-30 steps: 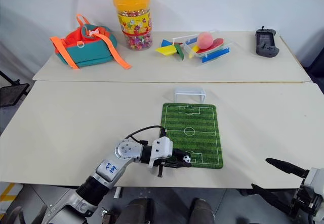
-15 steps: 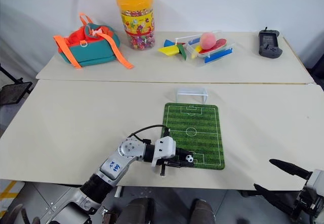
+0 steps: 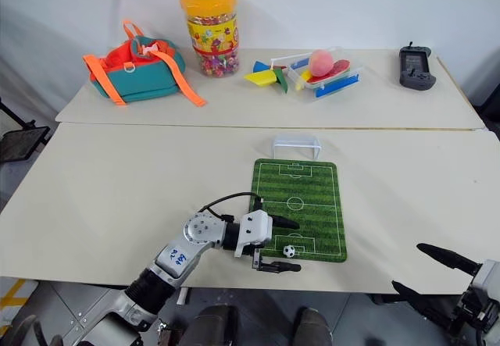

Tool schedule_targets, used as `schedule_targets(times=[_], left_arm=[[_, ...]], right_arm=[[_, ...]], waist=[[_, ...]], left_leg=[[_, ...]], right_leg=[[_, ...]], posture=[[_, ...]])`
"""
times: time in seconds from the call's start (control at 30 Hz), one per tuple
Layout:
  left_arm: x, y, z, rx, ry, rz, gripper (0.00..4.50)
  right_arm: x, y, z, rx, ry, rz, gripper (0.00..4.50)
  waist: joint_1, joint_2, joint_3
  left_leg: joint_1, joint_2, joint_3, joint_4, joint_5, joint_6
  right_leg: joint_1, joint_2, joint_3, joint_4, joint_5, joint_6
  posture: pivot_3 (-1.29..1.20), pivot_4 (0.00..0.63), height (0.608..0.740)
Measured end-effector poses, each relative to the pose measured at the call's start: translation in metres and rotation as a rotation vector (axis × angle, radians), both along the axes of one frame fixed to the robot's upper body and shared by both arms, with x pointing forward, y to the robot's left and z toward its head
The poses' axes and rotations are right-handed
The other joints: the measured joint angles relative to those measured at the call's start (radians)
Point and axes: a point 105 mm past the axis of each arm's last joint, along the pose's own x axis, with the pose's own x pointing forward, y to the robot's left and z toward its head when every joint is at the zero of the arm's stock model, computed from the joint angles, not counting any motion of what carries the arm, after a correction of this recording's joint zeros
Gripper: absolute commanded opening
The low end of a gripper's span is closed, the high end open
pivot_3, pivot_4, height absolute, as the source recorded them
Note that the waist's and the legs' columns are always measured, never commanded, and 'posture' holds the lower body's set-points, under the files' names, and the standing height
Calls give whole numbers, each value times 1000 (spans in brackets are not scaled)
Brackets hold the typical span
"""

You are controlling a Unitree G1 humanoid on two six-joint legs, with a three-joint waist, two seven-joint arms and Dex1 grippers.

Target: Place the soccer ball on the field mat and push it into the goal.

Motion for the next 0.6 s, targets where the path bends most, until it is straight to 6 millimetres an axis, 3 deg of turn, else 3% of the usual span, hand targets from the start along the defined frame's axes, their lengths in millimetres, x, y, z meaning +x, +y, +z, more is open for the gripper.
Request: schedule_targets(times=[0.17,0.3,0.4,0.47,0.6], left_arm=[[3,1,6,-15,-12,7,4461],[-6,3,25,-80,-35,-40,4461],[-18,6,49,-169,-75,-111,3835],[-31,13,55,-173,-74,-190,3255],[-47,26,40,-74,13,-281,1864]], right_arm=[[1,0,0,-1,3,-3,4500],[1,-1,-1,3,13,-9,4500],[1,-1,-2,2,15,-10,4500],[1,-1,-2,2,15,-10,4500],[0,-1,-3,13,13,-10,4500]], waist=[[-1,0,0],[0,0,0],[0,0,0],[-3,1,0],[-2,4,-2]], left_leg=[[-1,0,0,4,-5,6],[-1,0,1,5,-5,6],[-1,0,1,4,-5,5],[-1,0,2,4,-5,5],[0,0,3,5,-6,7]], right_leg=[[0,0,1,0,1,1],[0,0,2,0,1,1],[0,0,2,0,1,1],[0,0,2,1,1,1],[0,0,4,1,1,1]], posture=[[0,150,740],[0,150,740],[0,150,740],[0,150,740],[0,150,740]])
